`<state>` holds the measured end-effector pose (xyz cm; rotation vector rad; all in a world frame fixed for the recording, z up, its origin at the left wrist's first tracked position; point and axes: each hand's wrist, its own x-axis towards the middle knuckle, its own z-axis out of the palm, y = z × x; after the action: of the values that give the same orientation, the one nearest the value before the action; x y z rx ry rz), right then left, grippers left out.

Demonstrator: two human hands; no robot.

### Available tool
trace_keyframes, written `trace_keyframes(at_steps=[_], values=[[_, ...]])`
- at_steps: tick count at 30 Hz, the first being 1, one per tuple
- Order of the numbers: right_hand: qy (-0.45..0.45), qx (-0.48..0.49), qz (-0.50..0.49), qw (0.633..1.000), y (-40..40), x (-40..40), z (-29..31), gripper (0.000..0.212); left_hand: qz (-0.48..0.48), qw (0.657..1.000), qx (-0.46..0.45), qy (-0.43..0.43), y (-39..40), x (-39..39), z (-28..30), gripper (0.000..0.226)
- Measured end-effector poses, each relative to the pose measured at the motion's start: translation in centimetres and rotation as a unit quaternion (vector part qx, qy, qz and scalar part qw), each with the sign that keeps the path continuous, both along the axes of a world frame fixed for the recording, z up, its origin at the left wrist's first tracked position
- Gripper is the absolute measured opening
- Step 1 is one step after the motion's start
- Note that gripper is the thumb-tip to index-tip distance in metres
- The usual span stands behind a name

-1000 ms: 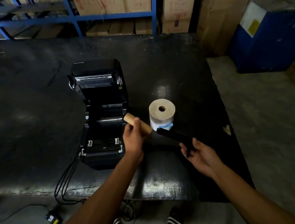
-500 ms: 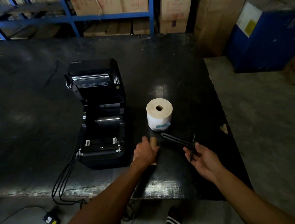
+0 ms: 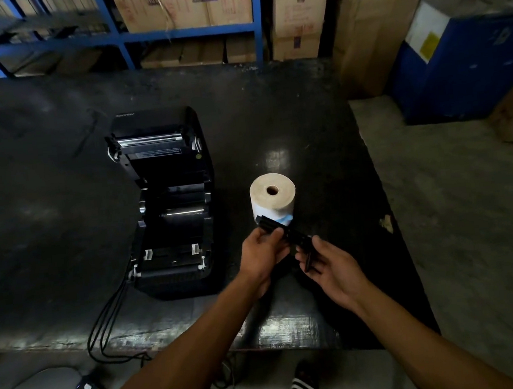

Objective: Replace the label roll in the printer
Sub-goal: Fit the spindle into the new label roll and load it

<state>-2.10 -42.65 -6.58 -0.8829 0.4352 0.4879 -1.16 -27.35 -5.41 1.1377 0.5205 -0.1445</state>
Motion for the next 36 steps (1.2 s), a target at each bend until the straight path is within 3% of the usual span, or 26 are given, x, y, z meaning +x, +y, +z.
trace_keyframes(at_steps=[5, 7, 9, 11, 13, 15, 19, 24, 28, 30, 33, 36], values=[[-0.001, -0.043, -0.033, 0.999, -0.4, 0.5, -0.7, 0.012, 0.046, 0.996, 0.079, -0.006, 1.3, 1.5, 0.4, 0.004], [-0.018, -0.183, -0.025, 0.983, -0.6, 0.4, -1.4, 0.012, -0.035, 0.981, 0.191, 0.018, 1.7, 1.7, 0.0, 0.013], [-0.069, -0.386, 0.012, 0.92, -1.1, 0.1, -2.2, 0.026, -0.164, 0.932, 0.322, 0.037, 1.5, 1.5, -0.6, 0.022], [-0.129, -0.551, 0.061, 0.822, -1.8, -0.4, -2.6, 0.033, -0.263, 0.862, 0.432, 0.032, 0.8, 0.9, -1.1, 0.023], [-0.189, -0.625, 0.105, 0.75, -2.1, -0.8, -2.9, 0.033, -0.308, 0.808, 0.503, 0.022, -0.2, 0.6, -1.2, 0.027], [-0.204, -0.65, 0.138, 0.719, -2.1, -1.1, -3.1, 0.033, -0.322, 0.779, 0.538, 0.021, -1.0, 0.8, -1.5, 0.033], [-0.172, -0.666, 0.16, 0.708, -1.6, -1.1, -3.2, 0.037, -0.337, 0.727, 0.598, 0.019, -1.7, 1.1, -1.9, 0.025], [-0.174, -0.666, 0.143, 0.711, -1.5, -1.2, -3.6, 0.037, -0.347, 0.705, 0.618, 0.005, -2.0, 0.7, -1.9, 0.028], [-0.184, -0.678, 0.142, 0.697, -1.6, -1.3, -4.0, 0.034, -0.373, 0.664, 0.648, 0.002, -2.0, 0.4, -1.7, 0.029], [-0.181, -0.679, 0.143, 0.697, -1.7, -1.1, -4.1, 0.034, -0.373, 0.663, 0.649, -0.001, -2.0, 0.5, -1.3, 0.03], [-0.167, -0.68, 0.14, 0.7, -1.7, -0.6, -3.9, 0.03, -0.298, 0.669, 0.678, -0.063, -1.7, 1.2, -0.3, 0.037], [-0.159, -0.693, 0.121, 0.693, -1.2, 0.7, -3.2, 0.029, -0.179, 0.616, 0.754, -0.142, -0.8, 3.5, 1.1, 0.047]])
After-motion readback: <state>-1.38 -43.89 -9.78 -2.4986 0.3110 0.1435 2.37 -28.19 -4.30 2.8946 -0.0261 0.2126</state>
